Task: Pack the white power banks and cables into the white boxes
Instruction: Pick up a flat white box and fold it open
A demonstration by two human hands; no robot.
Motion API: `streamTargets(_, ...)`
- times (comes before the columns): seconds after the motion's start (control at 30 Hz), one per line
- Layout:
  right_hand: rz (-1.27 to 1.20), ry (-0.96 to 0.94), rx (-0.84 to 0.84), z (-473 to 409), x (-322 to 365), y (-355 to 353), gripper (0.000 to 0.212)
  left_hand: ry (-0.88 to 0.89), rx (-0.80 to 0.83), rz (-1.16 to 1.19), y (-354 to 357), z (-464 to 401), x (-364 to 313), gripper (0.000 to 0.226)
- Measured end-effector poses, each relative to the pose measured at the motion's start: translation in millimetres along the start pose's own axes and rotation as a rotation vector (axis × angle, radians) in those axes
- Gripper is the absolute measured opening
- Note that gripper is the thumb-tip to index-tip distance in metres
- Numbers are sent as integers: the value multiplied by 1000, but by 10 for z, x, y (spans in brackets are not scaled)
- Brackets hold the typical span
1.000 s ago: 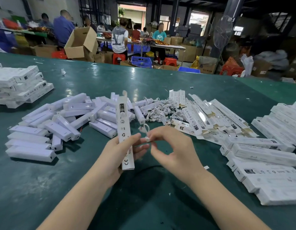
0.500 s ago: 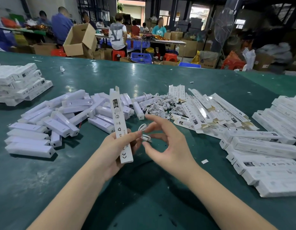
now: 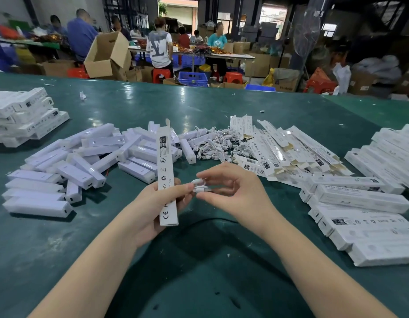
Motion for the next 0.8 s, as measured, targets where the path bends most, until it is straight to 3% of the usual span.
streamTargets(0.07,-94,44,-24,-11,-13,-22,25,0,35,7,32,16,-1,30)
streamTargets(0.13,-148,46,-73,-32,8,-63,27,75,-28,-140,-15,5,-12,35)
streamTargets(0.23,-186,7,-215,-89,79,-234,29,526,-324,-798,-188,-12,-225,21)
streamTargets(0.3,-194,-39,-279,-123,145,-360,28,788,-400,-1185,-119,55,-308,18)
streamTargets(0.33,-195,-54,-298,-135,170,-409,28,843,-405,-1266,-85,67,-313,19)
streamTargets(0.57,-50,-87,-320,-162,207,-560,30,919,-326,-1341,-4,51,-212,35)
streamTargets(0.8,17,2,-235,-182,134,-570,27,942,-341,-1331,-6,44,-228,25)
Point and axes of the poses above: each hand's wrist, its own z-axis away from the middle knuckle, its own y-axis out of the palm, x = y × z, the point moved 7 cm from there along -z, towards the middle knuckle, and after that the axes turned 11 degrees about -x, right-handed, at the moved point
